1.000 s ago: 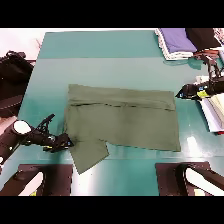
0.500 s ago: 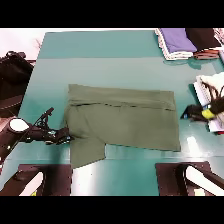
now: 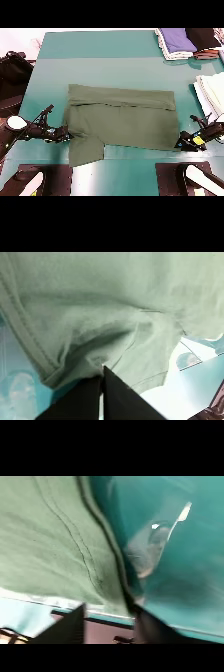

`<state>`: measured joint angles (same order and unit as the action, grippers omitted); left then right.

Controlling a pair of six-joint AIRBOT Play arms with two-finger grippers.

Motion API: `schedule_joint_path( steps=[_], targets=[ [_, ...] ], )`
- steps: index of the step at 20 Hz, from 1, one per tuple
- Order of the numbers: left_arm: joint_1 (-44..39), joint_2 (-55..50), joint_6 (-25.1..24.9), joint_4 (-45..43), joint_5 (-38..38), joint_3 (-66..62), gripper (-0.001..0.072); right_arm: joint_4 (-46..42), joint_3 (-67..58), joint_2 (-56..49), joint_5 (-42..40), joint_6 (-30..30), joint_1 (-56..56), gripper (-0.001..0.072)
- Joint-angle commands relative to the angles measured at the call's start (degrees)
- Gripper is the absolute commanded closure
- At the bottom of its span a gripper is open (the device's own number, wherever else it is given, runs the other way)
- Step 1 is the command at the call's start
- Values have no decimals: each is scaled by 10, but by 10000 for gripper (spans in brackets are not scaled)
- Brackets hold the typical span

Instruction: Fold the shirts.

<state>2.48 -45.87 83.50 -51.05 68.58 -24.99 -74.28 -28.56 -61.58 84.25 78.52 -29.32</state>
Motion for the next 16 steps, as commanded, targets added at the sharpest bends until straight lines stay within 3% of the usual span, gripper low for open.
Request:
schedule_joint_path(
  steps=[1, 3, 7, 12, 16],
  targets=[
    [0, 1, -3, -19, 12, -2, 685, -3, 17, 0, -46, -2, 44, 430],
    [0, 17, -5, -53, 33, -12, 686, -5, 17, 0, -38, -2, 61, 692],
    [0, 137, 52, -120, 127, -14, 687, -24, -36, 26, 0, -2, 92, 693],
    [0, 257, 117, -105, 265, -25, 687, -76, -125, 149, 85, 2, 145, 693],
    [0, 227, 114, -103, 194, -89, 687, -94, -183, 189, 82, 22, 174, 694]
  ],
)
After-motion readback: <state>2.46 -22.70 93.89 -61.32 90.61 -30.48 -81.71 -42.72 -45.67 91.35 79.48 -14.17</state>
